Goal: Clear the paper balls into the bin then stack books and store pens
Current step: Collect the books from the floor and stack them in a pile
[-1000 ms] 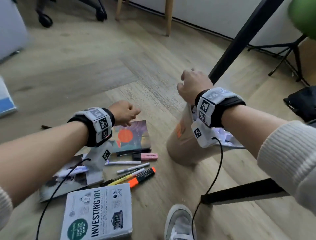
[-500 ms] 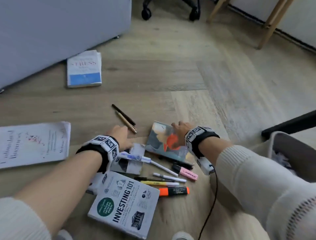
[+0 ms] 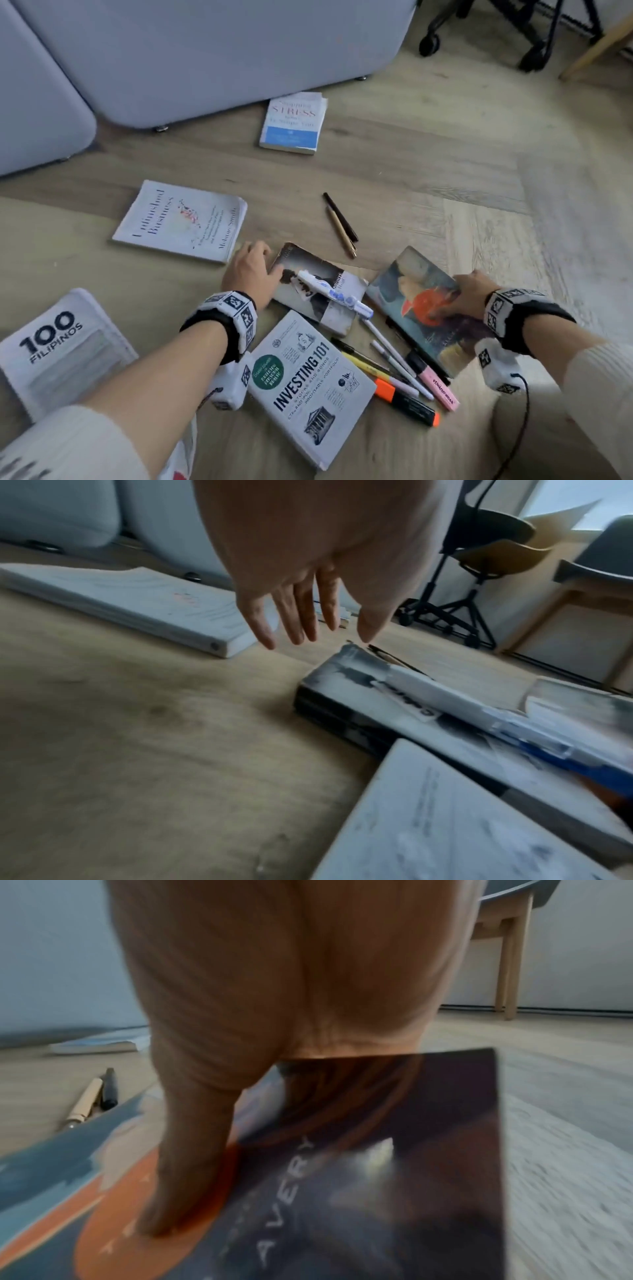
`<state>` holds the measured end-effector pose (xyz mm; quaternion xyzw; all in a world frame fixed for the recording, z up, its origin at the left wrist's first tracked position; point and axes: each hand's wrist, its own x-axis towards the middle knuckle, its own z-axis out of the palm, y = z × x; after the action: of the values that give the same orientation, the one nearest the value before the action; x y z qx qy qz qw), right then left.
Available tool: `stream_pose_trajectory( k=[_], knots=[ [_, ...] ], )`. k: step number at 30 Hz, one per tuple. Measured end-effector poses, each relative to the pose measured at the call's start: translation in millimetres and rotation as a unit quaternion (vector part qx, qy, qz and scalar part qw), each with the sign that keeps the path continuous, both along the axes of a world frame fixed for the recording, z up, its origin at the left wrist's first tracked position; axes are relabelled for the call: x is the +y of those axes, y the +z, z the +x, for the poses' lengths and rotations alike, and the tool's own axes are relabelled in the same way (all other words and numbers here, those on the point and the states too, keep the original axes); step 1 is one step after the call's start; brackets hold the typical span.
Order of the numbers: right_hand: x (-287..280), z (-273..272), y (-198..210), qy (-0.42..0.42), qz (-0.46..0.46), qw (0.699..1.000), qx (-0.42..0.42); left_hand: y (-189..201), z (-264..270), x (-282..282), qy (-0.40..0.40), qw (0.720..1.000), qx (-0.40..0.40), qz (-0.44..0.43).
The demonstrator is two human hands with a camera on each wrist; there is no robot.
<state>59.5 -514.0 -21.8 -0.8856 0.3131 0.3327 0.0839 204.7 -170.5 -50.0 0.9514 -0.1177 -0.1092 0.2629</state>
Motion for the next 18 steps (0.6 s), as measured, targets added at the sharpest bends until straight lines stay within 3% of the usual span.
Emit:
stream_pose_trajectory(
  k=[3, 6, 9, 18],
  knots=[
    [5, 8, 27, 0.012, 0.034, 0.998, -0.049, -12, 2, 22, 0.066, 0.993, 0.101, 0.01],
    [6, 22, 47, 0.02, 0.028, 0.992, -0.117, -19, -5, 23, 0.06, 0.978, 0.202, 0.004],
    [10, 31, 59, 0.026, 0.02, 0.986, -0.164, -16, -11, 11, 0.084, 0.966, 0.244, 0.005],
    [16, 29, 55, 0.016, 0.051, 0.98, -0.192, -3, -28, -22, 0.139, 0.922, 0.355, -0.069]
  ],
)
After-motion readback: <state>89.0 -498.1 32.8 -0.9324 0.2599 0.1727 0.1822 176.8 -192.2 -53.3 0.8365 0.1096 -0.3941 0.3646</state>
